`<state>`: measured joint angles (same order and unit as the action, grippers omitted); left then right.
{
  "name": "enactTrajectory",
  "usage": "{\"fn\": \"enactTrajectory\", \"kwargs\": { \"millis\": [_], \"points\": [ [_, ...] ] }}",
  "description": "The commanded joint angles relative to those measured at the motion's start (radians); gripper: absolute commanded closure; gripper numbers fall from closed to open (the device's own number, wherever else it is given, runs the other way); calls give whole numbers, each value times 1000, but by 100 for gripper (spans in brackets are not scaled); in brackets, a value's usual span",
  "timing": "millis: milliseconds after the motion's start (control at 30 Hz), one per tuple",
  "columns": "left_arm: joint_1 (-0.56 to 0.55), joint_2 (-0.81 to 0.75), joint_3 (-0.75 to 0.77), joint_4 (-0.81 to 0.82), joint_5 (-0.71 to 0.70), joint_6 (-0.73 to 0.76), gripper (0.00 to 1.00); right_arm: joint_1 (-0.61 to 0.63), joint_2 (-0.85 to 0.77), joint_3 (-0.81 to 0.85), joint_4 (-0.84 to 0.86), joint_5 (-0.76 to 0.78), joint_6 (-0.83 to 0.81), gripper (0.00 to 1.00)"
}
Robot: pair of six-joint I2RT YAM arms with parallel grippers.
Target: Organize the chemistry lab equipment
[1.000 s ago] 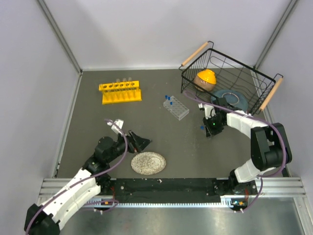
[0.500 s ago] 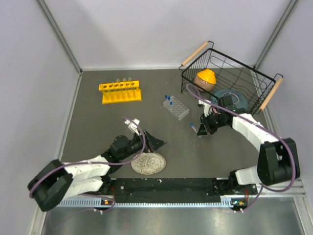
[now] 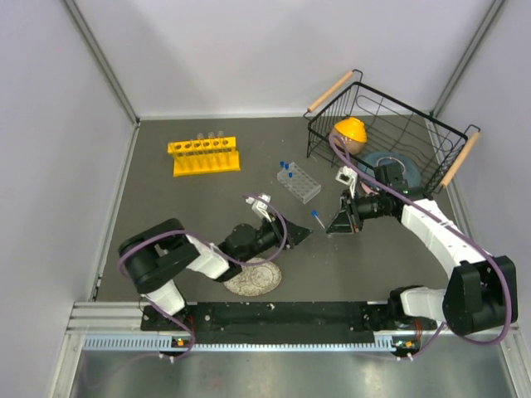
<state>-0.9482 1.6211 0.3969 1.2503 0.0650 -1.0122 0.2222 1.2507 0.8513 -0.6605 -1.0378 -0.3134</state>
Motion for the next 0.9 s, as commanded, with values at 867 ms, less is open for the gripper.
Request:
{"fn": "enactTrajectory", "kwargs": {
  "millis": [867],
  "points": [
    [-130, -15, 30, 417, -163, 205, 44, 5, -39, 23, -4, -53, -19, 91]
  ]
}}
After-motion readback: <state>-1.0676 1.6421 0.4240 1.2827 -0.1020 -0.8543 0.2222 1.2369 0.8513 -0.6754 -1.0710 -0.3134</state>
